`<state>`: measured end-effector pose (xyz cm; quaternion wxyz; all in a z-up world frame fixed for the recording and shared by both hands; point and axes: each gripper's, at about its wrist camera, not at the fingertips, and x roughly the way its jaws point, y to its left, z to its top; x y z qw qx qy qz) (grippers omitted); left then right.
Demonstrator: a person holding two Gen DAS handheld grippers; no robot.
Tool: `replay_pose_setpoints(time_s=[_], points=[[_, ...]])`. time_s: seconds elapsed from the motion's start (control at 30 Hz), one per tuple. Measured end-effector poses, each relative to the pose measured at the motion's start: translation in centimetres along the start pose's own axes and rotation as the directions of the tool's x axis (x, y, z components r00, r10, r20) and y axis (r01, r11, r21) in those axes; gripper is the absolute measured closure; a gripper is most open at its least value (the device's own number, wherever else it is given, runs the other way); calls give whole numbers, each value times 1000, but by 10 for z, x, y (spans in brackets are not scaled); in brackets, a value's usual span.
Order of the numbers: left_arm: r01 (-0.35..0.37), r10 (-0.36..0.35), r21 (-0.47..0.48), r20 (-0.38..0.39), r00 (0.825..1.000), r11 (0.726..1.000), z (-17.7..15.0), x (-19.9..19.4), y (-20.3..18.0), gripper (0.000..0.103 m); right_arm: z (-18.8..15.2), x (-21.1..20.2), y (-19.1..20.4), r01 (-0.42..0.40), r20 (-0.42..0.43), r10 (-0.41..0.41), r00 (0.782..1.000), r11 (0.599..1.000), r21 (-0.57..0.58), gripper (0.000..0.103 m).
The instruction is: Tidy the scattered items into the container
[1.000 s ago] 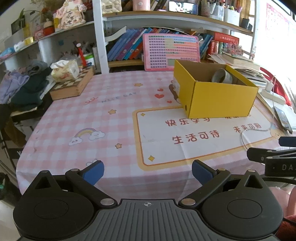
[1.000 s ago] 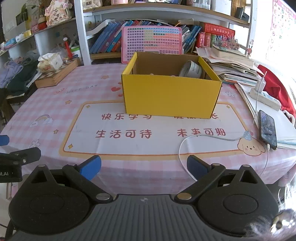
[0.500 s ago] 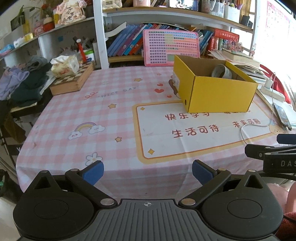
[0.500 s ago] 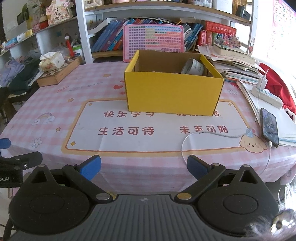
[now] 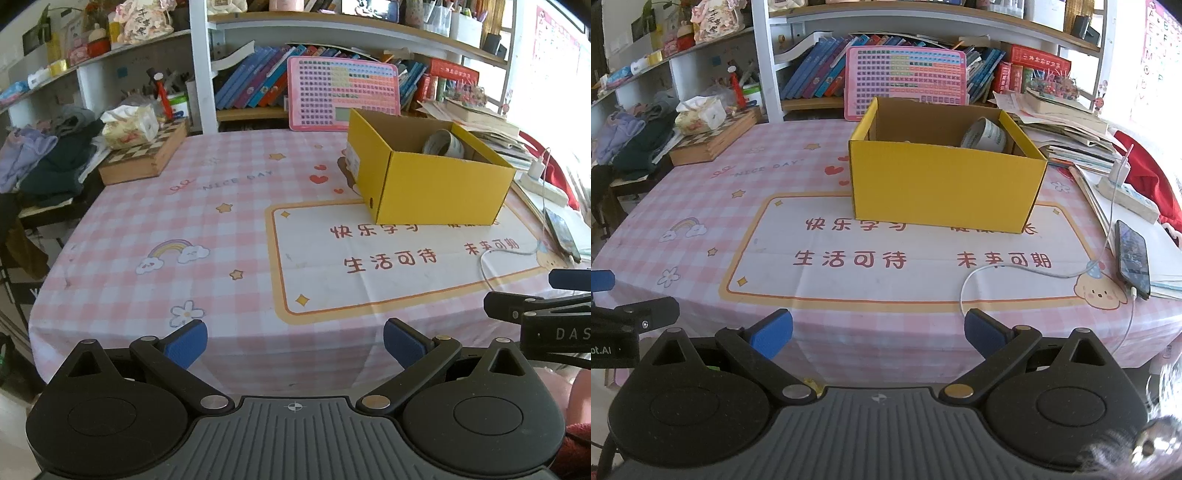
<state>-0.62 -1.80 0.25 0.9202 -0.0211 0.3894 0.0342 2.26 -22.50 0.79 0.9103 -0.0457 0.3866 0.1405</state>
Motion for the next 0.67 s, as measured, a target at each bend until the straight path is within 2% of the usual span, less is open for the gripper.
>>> replay_pose_setpoints(time_s=[0.67], points=[[18, -18, -36, -20, 1000, 999, 5, 9, -1, 0, 6, 13, -5, 1, -27, -1, 1000, 1000, -2, 3]])
